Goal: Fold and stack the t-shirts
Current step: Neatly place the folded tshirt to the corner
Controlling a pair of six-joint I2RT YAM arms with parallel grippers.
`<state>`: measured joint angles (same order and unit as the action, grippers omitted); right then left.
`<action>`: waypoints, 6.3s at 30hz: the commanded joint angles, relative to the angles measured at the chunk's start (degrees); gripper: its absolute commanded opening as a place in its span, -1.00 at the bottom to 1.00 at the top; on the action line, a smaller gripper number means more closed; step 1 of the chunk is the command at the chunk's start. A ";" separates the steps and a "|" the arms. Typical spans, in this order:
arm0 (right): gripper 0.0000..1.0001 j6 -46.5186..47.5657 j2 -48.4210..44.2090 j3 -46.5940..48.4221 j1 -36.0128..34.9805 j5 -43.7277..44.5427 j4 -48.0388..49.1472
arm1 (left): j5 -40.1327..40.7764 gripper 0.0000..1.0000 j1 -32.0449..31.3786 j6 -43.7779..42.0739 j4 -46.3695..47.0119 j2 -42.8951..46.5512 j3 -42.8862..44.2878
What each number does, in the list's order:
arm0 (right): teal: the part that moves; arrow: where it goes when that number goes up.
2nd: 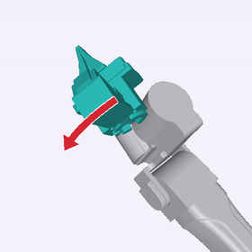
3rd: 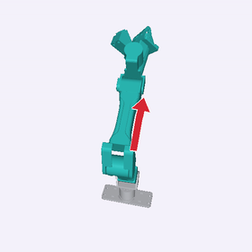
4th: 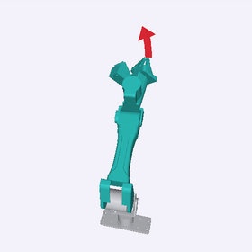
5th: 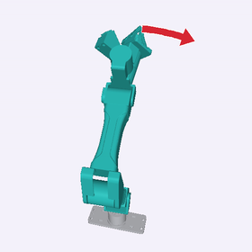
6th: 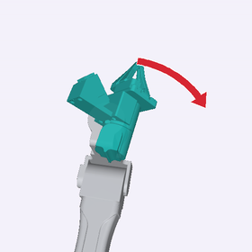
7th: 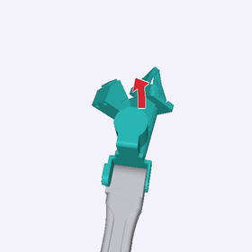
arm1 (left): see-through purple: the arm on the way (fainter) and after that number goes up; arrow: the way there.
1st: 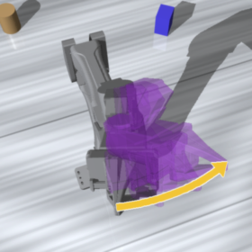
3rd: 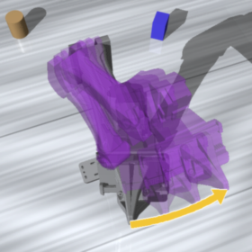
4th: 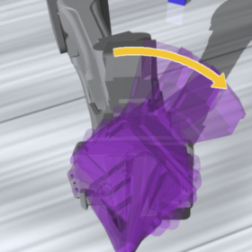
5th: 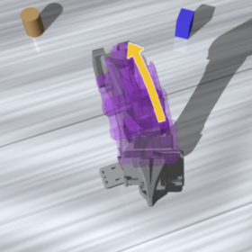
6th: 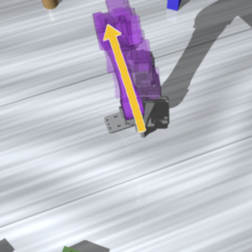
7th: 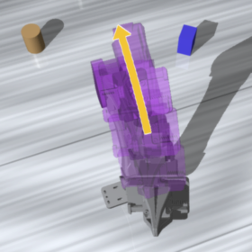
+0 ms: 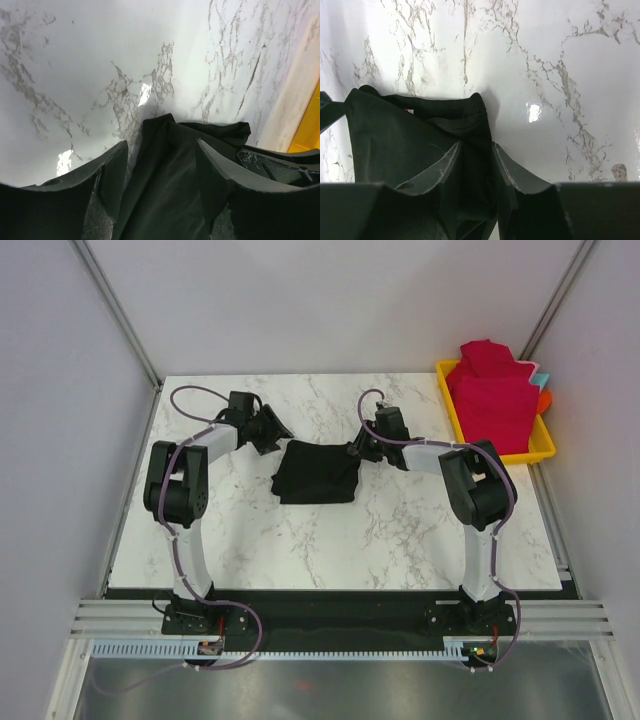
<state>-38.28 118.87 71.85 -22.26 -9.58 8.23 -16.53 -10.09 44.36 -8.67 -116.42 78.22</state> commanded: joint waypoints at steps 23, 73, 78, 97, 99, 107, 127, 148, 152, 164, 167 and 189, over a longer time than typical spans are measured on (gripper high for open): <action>-0.50 0.40 0.05 -0.05 -0.06 -0.52 1.17 | 0.45 -0.30 -3.27 -6.13 0.50 -2.05 2.29; -0.86 10.77 -30.17 -18.05 -5.69 2.73 15.14 | -11.58 -0.96 -2.39 -0.06 28.26 26.33 -24.42; -0.88 12.70 -35.02 -22.19 -7.09 4.22 18.66 | -13.08 -0.96 -2.48 0.47 31.25 28.00 -26.18; -0.97 14.20 -35.65 -26.33 -10.61 12.40 19.72 | -13.98 -0.96 -2.83 3.28 36.45 24.22 -27.06; -0.97 14.38 -33.72 -24.66 -10.61 13.62 18.32 | -13.18 -0.96 -2.75 3.10 35.92 23.87 -27.15; -0.74 14.81 -23.17 -14.66 -8.77 13.19 15.42 | -12.82 -0.96 -0.03 4.07 35.82 15.54 -23.55; 0.44 7.53 -10.06 -4.80 -3.58 11.43 4.17 | -8.26 0.23 0.86 -1.90 21.33 6.30 -10.81; -1.00 5.94 -7.59 -3.73 -2.00 3.52 5.83 | -9.57 -0.96 0.07 -3.67 18.16 1.19 -5.88; -1.00 6.11 -11.36 -6.28 -2.00 3.78 8.02 | -9.31 -0.96 -0.02 -3.93 18.86 3.56 -7.37; -1.00 7.34 -23.06 -17.01 -2.26 2.73 18.21 | -11.50 -0.96 -0.11 -2.08 32.13 16.04 -21.43; -1.00 7.87 -25.34 -19.03 -2.52 2.38 20.42 | -11.59 -0.96 -0.20 -1.74 34.06 18.77 -23.54; -1.00 9.98 -38.09 -34.14 -4.19 5.45 35.54 | -13.96 -0.96 -2.66 -1.29 41.27 28.44 -29.96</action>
<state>-29.36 83.46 39.33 -26.11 -5.61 37.95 -30.15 -12.49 42.76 29.17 -90.13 48.97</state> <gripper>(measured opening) 0.010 0.025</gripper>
